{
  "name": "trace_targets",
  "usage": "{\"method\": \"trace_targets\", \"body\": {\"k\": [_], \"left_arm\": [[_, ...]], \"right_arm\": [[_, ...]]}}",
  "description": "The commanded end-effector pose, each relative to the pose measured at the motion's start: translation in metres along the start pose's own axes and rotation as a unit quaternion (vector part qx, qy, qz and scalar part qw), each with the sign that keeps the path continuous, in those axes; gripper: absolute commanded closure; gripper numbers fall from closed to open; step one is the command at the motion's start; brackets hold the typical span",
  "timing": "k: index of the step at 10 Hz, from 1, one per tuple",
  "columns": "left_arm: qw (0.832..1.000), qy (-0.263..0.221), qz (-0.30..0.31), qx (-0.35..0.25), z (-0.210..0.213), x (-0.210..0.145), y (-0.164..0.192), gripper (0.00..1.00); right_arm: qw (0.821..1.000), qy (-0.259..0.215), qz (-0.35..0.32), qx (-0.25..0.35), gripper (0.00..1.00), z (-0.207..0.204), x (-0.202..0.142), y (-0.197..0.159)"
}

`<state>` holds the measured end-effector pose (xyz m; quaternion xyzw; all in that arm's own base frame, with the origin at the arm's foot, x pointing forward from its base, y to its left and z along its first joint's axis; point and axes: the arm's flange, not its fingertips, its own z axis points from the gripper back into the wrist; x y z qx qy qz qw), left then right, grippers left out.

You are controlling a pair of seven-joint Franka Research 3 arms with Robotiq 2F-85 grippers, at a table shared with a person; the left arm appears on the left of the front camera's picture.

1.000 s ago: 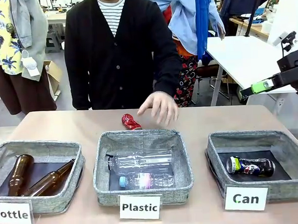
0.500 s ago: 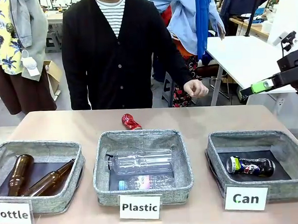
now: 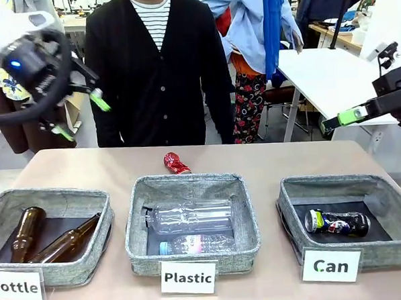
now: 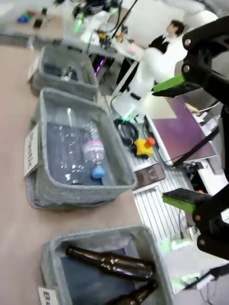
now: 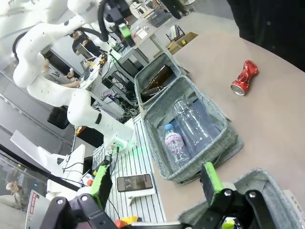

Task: Sort the can waste into the basket.
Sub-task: Pick up the can waste from the table and place it in the right Fabric basket.

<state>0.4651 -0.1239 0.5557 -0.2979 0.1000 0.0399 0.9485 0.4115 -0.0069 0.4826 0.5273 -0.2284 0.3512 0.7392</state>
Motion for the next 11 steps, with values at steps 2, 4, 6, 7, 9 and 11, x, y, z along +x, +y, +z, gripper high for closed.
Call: {"method": "trace_targets", "body": {"k": [2,4,6,7,9,11], "left_arm": [[0.995,0.000,0.031,0.096,-0.063,0.039,-0.058,0.00],[0.986,-0.070,0.076,0.133,-0.114,0.057,-0.096,0.00],[0.969,-0.165,0.112,0.147,-0.150,0.060,-0.109,0.00],[0.957,-0.219,0.116,0.154,-0.169,0.061,-0.114,0.00],[0.946,-0.255,0.057,0.190,-0.193,0.072,-0.118,0.00],[0.953,-0.236,0.024,0.191,-0.197,0.078,-0.119,0.00]], "right_arm": [[1.000,-0.003,0.010,-0.005,0.00,0.000,-0.002,0.000],[1.000,-0.003,0.010,-0.005,0.00,0.000,-0.002,0.000],[1.000,-0.003,0.010,-0.005,0.00,0.000,-0.002,0.000],[1.000,-0.003,0.010,-0.005,0.00,0.000,-0.002,0.000],[1.000,-0.003,0.010,-0.005,0.00,0.000,-0.002,0.000],[1.000,-0.003,0.010,-0.005,0.00,0.000,-0.002,0.000]]}}
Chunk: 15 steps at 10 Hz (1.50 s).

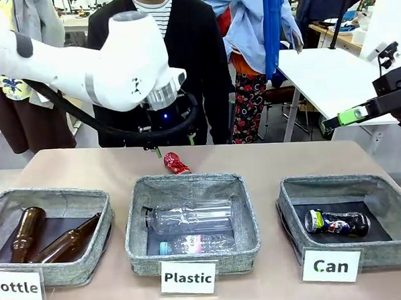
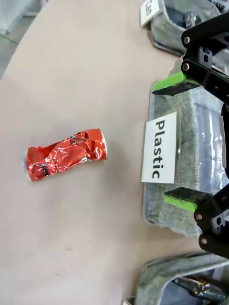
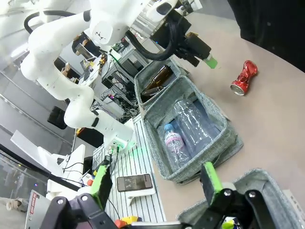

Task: Sort the can waste into the basket.
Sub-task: Pick up the can waste from the table and place it in the right Fabric basket.

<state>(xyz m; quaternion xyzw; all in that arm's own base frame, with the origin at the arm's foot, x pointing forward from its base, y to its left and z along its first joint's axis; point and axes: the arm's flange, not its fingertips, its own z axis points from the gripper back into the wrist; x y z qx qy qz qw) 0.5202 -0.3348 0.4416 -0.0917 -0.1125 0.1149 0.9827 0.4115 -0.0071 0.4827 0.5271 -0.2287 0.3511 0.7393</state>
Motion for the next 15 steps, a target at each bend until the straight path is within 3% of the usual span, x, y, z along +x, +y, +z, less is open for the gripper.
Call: {"method": "trace_targets", "body": {"k": [1,2,4,9,15], "left_arm": [[0.998,-0.007,0.056,0.014,0.019,0.006,0.003,0.00],[1.000,0.000,0.000,0.000,0.000,0.000,0.000,0.00],[1.000,0.000,0.000,0.000,0.000,0.000,0.000,0.00],[0.999,-0.015,0.046,-0.019,-0.024,0.028,-0.008,0.00],[0.994,-0.052,0.092,0.001,-0.058,0.051,-0.013,0.00]], "right_arm": [[1.000,-0.003,0.010,-0.004,0.00,-0.001,-0.002,0.000],[1.000,-0.003,0.010,-0.004,0.00,-0.001,-0.002,0.000],[1.000,-0.003,0.010,-0.004,0.00,-0.001,-0.002,0.000],[1.000,-0.003,0.010,-0.004,0.00,-0.001,-0.002,0.000],[1.000,-0.003,0.010,-0.004,0.00,-0.001,-0.002,0.000]]}}
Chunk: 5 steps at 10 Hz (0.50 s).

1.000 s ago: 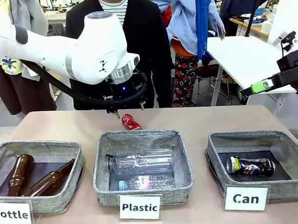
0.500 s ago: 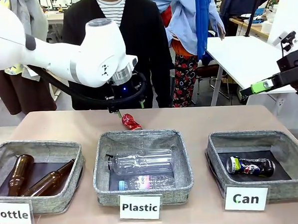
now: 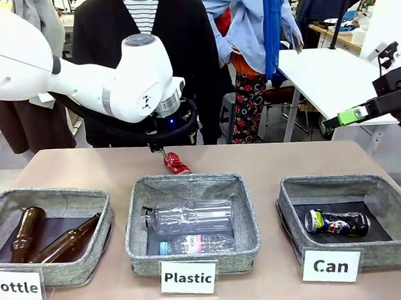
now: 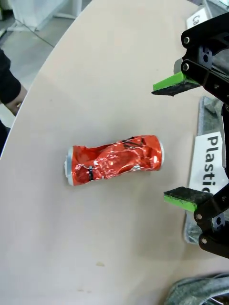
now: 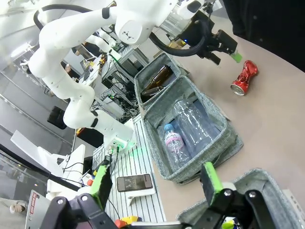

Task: Sort the can waste into the basket.
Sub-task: Pick up the can waste from the table and place it in the right Fabric basket.

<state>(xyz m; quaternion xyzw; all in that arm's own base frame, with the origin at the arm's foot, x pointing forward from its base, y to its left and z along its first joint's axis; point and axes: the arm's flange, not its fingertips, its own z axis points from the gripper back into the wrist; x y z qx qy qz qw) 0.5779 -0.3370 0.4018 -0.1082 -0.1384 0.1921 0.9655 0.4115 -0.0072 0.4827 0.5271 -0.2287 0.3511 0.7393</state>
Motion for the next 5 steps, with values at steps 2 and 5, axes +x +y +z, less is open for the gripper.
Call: {"method": "trace_targets", "body": {"k": [2,5], "left_arm": [[0.999,-0.019,0.032,0.028,-0.023,0.011,-0.006,0.00],[0.997,-0.004,0.036,0.068,-0.050,0.017,-0.008,0.00]], "right_arm": [[1.000,-0.003,0.010,-0.004,0.00,-0.001,-0.002,0.000],[1.000,-0.003,0.010,-0.004,0.00,-0.001,-0.002,0.000]]}}
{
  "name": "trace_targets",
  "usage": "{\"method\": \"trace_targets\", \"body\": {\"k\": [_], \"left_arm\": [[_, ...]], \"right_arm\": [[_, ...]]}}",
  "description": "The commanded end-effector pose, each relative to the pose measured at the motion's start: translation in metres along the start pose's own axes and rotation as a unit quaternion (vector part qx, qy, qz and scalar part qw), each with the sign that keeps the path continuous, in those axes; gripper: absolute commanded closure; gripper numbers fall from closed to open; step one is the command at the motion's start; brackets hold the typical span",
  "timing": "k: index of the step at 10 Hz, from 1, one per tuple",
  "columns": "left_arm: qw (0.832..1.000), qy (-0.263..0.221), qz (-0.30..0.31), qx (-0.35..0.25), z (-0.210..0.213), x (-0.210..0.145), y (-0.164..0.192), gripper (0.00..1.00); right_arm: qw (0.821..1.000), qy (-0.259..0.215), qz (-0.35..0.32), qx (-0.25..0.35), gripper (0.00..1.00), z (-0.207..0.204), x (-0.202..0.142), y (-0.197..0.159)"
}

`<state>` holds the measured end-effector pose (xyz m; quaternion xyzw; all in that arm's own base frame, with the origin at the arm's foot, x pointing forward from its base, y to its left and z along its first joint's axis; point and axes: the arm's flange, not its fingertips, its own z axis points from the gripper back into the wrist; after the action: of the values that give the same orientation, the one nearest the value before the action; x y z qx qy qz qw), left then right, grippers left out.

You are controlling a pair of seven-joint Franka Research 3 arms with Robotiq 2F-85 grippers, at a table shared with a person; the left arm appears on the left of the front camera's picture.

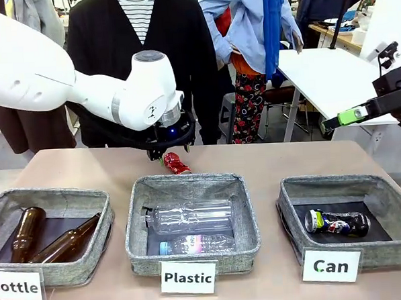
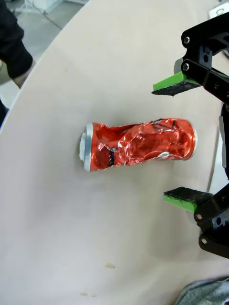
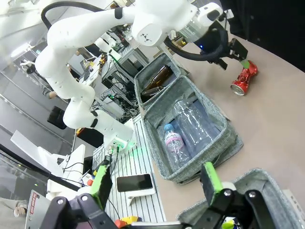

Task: Sort the can waste into the basket.
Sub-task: Pick up the can waste from the table and place it in the right Fabric basket.

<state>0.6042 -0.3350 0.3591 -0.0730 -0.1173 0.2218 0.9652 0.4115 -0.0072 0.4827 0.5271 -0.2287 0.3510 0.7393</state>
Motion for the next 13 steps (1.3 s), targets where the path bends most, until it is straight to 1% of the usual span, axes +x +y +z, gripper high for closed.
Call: {"method": "trace_targets", "body": {"k": [1,4,8,10,13], "left_arm": [[0.999,-0.013,0.009,0.035,-0.006,0.000,-0.013,0.00],[0.999,-0.007,0.010,0.044,-0.021,0.003,-0.013,0.00],[0.998,0.008,0.012,0.064,-0.045,0.019,-0.016,0.00],[0.997,0.026,0.013,0.073,-0.055,0.026,-0.013,0.00],[0.995,0.037,0.008,0.094,-0.073,0.027,-0.015,0.00]], "right_arm": [[1.000,-0.003,0.010,-0.004,0.00,-0.001,-0.002,0.000],[1.000,-0.003,0.010,-0.004,0.00,-0.001,-0.002,0.000],[1.000,-0.003,0.010,-0.004,0.00,-0.001,-0.002,0.000],[1.000,-0.003,0.010,-0.004,0.00,-0.001,-0.002,0.000],[1.000,-0.003,0.010,-0.004,0.00,-0.001,-0.002,0.000]]}}
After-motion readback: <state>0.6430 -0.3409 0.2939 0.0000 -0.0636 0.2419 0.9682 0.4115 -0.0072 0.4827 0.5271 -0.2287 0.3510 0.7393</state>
